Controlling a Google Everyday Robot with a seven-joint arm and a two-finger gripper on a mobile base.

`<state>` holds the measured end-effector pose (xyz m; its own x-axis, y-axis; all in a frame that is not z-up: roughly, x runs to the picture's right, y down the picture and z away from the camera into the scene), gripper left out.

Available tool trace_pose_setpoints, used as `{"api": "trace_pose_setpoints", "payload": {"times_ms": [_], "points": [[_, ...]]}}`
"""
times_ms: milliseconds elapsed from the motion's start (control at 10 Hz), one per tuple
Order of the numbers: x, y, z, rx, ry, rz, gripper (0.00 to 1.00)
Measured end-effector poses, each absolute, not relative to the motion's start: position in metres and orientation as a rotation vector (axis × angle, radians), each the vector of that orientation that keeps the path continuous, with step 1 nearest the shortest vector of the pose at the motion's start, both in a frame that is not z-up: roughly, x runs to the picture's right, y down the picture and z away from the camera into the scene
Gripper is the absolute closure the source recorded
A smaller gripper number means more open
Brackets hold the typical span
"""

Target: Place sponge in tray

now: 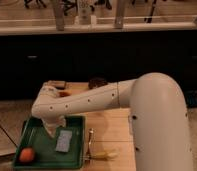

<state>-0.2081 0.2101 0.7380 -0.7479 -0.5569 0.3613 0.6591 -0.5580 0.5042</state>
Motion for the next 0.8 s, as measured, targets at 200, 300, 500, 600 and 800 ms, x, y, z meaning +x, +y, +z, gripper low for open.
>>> {"api": "trace_pose_setpoints", "payload": {"times_ms": [200,300,500,600,800], "points": [[-0.2070,0.2111,0.7371,-0.211,-0.829,-2.289,0.39],[-0.2069,0.2110,0.7367,-0.211,-0.828,-2.294,0.30],[-0.2062,0.2111,0.7366,-0.214,-0.827,-2.298,0.28],[-0.2055,0.2110,0.7366,-0.216,-0.823,-2.306,0.23],[-0.2044,0.2107,0.7370,-0.217,-0.817,-2.318,0.20]]}}
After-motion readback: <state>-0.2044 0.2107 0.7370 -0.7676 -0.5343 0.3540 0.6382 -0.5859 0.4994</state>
